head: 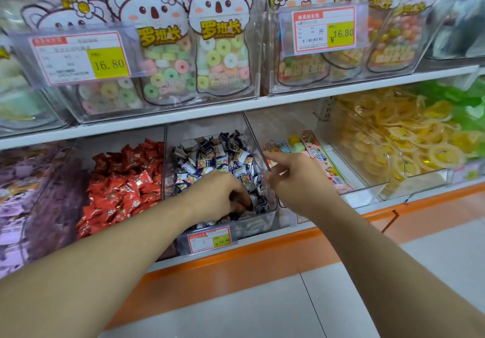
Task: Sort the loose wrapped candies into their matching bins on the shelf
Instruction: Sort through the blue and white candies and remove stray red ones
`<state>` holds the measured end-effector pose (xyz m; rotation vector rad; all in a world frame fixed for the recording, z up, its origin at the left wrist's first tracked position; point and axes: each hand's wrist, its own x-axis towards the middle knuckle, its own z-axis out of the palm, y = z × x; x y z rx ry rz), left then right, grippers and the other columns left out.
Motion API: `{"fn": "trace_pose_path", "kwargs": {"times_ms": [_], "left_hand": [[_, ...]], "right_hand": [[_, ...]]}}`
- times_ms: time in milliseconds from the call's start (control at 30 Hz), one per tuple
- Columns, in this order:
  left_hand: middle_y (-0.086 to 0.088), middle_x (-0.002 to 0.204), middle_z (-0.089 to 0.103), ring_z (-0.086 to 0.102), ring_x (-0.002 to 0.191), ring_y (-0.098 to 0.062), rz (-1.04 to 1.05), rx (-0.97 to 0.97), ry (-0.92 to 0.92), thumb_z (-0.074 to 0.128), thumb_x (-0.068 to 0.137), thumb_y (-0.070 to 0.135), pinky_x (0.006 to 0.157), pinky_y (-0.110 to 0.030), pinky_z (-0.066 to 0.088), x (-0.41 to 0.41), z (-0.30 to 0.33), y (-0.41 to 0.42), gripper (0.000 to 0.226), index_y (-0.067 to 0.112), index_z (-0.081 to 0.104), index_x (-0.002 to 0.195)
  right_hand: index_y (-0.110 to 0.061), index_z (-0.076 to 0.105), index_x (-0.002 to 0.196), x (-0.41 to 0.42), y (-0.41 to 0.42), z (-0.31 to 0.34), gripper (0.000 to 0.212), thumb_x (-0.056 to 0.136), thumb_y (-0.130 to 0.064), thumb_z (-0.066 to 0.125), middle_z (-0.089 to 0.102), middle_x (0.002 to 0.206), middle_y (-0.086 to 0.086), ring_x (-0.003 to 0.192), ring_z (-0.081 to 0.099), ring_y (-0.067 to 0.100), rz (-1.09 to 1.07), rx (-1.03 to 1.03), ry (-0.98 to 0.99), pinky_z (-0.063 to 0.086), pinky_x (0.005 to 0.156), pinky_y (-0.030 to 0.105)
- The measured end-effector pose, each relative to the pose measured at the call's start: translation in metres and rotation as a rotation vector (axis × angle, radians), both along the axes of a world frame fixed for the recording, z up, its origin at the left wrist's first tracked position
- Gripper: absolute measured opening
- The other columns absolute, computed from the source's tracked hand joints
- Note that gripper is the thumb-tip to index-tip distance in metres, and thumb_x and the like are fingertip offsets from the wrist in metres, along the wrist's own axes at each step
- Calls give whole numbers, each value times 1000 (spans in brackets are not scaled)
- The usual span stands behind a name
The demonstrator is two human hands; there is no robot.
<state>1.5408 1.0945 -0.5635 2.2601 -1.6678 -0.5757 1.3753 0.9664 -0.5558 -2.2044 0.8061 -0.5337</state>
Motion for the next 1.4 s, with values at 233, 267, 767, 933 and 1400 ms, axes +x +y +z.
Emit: {"fn": "trace_pose_path", "kwargs": {"times_ms": [233,267,767,933,1400], "left_hand": [[17,90,71,64,83,5,215,-276,65,79,90,16,75,-15,54,-4,12,18,18,33,76,97],[17,89,71,63,84,6,255,-329,105,79,89,16,74,-12,52,-5,15,25,18,33,75,95],[8,108,62,61,111,-18,659,-599,-148,69,95,26,100,-31,45,40,38,127,26,28,69,122],[20,124,57,53,117,0,358,-575,-112,67,97,26,108,-21,39,16,37,113,27,31,67,123],[4,122,72,67,107,-19,116,-17,77,77,91,21,97,-35,55,2,-17,5,35,37,71,122]], "right_hand": [[-34,57,145,1,1,7,48,98,-23,62,71,90,-12,80,65,8,23,-39,50,58,69,32],[-33,56,145,2,2,7,48,98,-23,62,71,89,-11,81,65,8,20,-31,54,58,69,32],[-19,55,142,11,27,15,40,103,-16,52,71,100,9,68,62,21,-32,-286,192,54,60,39],[-17,60,129,12,29,14,29,101,-15,51,70,96,10,70,64,26,-52,-285,205,58,65,49],[-17,57,129,9,22,15,29,101,-15,51,68,106,9,81,63,25,12,-302,215,57,71,45]]}}
